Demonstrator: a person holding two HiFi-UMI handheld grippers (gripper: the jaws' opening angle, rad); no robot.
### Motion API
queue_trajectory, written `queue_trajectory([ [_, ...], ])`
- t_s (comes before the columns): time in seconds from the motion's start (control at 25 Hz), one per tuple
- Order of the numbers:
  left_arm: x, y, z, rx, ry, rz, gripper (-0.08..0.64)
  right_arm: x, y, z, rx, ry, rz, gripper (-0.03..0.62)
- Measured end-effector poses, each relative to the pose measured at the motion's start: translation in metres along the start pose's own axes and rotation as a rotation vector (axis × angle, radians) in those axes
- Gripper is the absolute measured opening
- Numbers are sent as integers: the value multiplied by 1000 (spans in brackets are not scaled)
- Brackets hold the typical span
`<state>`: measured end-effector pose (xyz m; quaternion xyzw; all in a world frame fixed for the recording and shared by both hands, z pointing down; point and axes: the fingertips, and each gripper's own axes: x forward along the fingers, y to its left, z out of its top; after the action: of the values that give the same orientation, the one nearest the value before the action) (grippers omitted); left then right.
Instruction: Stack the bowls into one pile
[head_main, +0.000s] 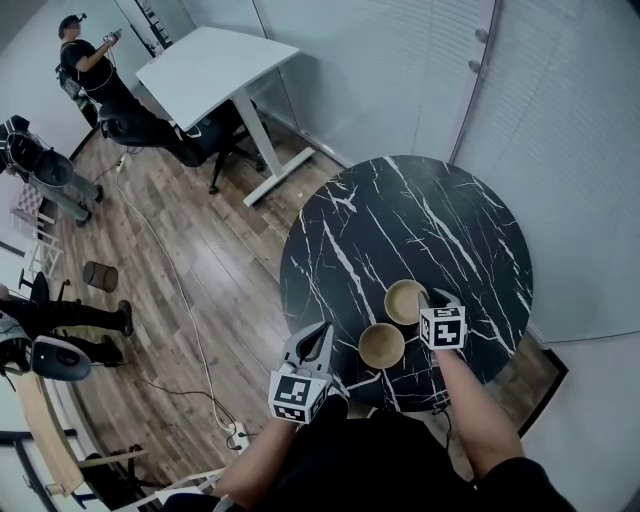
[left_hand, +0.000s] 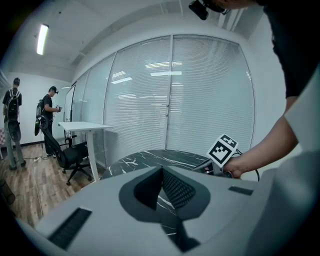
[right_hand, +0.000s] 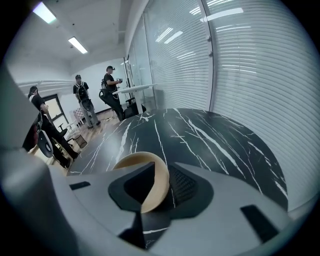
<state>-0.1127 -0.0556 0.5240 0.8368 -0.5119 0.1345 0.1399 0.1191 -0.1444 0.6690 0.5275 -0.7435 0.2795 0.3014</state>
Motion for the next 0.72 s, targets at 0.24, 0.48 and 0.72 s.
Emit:
queue_trajectory([
  [0.24,4,-5,3,0,-9,-13,14,-29,7,32,-56,-114,7,80],
  [0.48,9,-13,6,5,-17,-37,14,-64,32,58,-125,-235,48,11],
  [0.72,15,-24,9,8,-27,-70,14,-85,53,51,-127,-251,96,9],
])
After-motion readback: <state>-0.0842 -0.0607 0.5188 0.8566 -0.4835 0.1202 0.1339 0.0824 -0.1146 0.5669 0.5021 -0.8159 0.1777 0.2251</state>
